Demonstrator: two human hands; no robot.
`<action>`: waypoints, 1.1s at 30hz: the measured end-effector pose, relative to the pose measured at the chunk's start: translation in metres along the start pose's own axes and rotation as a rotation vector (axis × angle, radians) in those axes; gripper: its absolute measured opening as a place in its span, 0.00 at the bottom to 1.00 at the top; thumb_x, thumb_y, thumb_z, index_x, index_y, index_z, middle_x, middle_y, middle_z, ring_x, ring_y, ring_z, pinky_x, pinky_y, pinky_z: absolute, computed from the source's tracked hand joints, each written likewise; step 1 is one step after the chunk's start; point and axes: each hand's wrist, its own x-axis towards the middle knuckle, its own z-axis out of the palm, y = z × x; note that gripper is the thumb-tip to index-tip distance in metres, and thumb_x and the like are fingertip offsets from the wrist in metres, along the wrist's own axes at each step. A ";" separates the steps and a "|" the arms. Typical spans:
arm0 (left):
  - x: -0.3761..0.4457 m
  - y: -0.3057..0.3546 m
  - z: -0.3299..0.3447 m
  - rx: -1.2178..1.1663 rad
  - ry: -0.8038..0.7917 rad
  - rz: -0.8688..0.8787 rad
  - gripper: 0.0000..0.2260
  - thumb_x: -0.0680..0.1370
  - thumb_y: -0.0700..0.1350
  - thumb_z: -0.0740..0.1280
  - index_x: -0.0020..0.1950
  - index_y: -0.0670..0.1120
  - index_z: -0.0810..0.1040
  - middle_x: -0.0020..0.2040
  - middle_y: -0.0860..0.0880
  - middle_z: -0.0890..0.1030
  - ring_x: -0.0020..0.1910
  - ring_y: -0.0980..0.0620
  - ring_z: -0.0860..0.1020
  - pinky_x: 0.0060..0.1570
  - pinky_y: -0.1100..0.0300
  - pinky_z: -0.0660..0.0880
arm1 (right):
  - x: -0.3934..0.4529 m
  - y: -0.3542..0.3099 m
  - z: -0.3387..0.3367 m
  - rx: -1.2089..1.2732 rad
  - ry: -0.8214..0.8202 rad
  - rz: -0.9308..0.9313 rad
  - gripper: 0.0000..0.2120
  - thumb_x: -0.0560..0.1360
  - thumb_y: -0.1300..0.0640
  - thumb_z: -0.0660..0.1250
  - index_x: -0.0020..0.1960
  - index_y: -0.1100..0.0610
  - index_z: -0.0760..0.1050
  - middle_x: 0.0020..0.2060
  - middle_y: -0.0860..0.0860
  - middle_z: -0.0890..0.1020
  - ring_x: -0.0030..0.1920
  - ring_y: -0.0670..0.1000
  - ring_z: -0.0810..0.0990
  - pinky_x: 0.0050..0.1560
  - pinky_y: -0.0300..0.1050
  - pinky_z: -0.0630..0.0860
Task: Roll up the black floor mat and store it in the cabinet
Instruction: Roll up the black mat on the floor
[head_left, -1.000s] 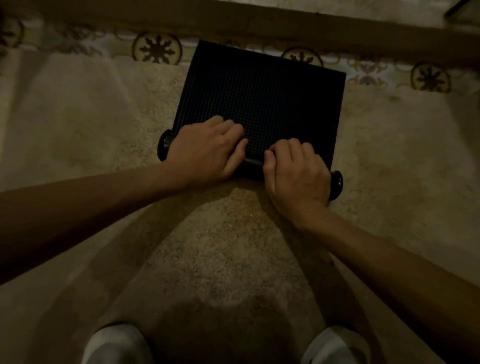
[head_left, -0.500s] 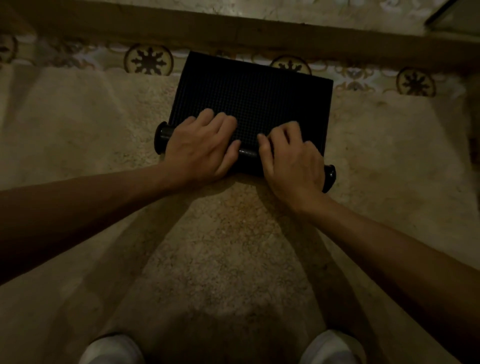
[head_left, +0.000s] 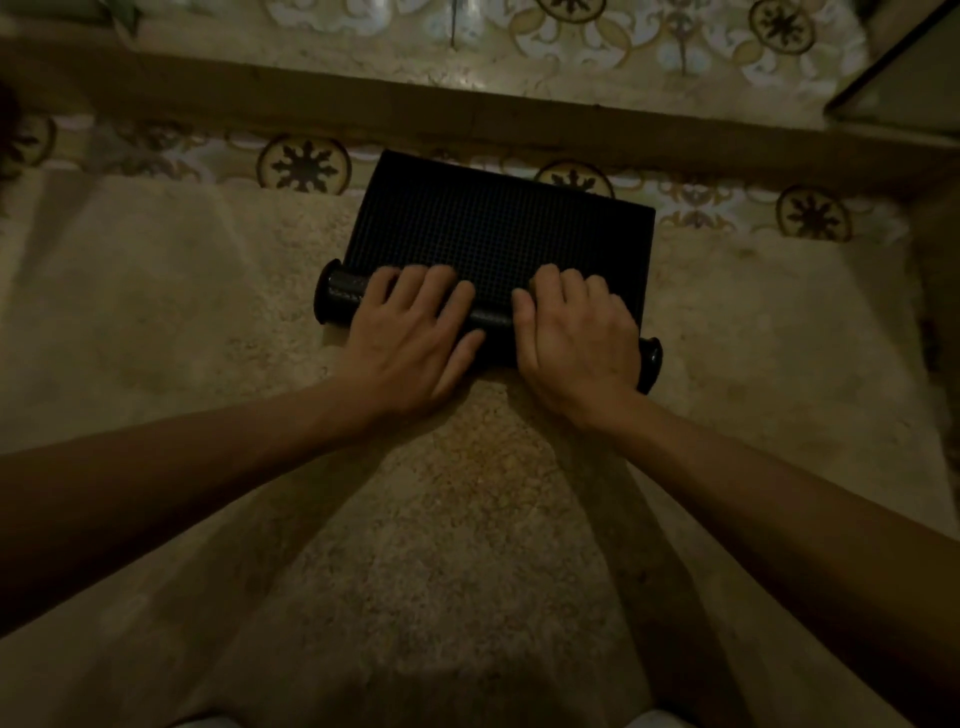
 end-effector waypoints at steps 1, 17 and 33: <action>-0.005 0.000 0.002 -0.016 -0.009 0.006 0.24 0.82 0.57 0.54 0.65 0.40 0.72 0.60 0.38 0.74 0.55 0.38 0.72 0.58 0.43 0.66 | 0.003 0.001 0.000 0.014 -0.008 0.010 0.20 0.85 0.45 0.48 0.54 0.57 0.72 0.45 0.56 0.78 0.43 0.56 0.74 0.41 0.52 0.68; 0.039 -0.019 -0.003 -0.072 0.078 0.116 0.15 0.83 0.55 0.55 0.52 0.43 0.71 0.47 0.42 0.76 0.44 0.43 0.72 0.36 0.52 0.65 | 0.006 0.000 0.005 -0.021 0.096 0.056 0.20 0.84 0.46 0.50 0.51 0.57 0.74 0.46 0.57 0.76 0.45 0.58 0.73 0.43 0.54 0.66; 0.011 0.012 -0.020 -0.127 -0.022 -0.158 0.15 0.83 0.54 0.51 0.44 0.49 0.69 0.38 0.49 0.75 0.36 0.50 0.71 0.28 0.58 0.54 | 0.008 0.007 -0.011 0.121 0.020 -0.074 0.15 0.82 0.50 0.53 0.43 0.55 0.72 0.34 0.51 0.74 0.34 0.51 0.69 0.33 0.46 0.61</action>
